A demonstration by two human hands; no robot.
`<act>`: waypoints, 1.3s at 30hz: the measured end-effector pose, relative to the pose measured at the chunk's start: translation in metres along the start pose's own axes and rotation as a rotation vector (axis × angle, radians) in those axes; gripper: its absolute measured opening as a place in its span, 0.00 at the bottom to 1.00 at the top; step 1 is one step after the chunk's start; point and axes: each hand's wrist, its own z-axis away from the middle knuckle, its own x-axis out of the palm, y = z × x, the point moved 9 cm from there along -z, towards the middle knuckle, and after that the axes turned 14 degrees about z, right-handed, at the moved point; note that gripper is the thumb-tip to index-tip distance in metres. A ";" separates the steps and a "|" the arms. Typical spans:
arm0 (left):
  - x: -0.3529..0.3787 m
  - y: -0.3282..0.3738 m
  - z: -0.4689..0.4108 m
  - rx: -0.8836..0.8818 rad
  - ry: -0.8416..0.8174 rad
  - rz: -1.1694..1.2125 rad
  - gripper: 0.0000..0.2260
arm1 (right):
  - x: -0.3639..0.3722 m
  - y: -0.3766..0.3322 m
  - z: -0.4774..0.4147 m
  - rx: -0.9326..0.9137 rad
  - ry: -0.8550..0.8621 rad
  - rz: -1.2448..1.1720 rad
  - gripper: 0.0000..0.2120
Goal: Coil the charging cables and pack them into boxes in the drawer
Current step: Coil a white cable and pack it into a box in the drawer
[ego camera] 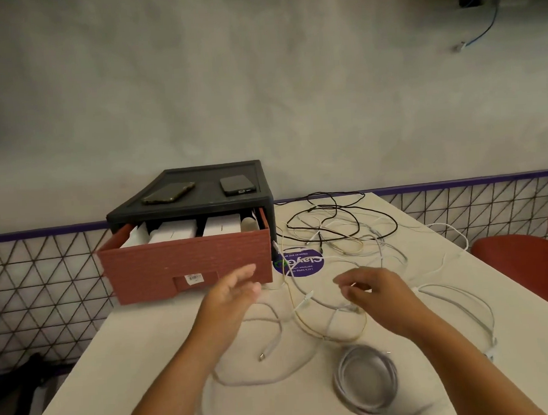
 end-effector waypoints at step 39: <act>-0.091 -0.076 -0.024 -0.272 0.658 1.084 0.26 | 0.053 -0.100 -0.227 -0.074 -0.053 0.370 0.20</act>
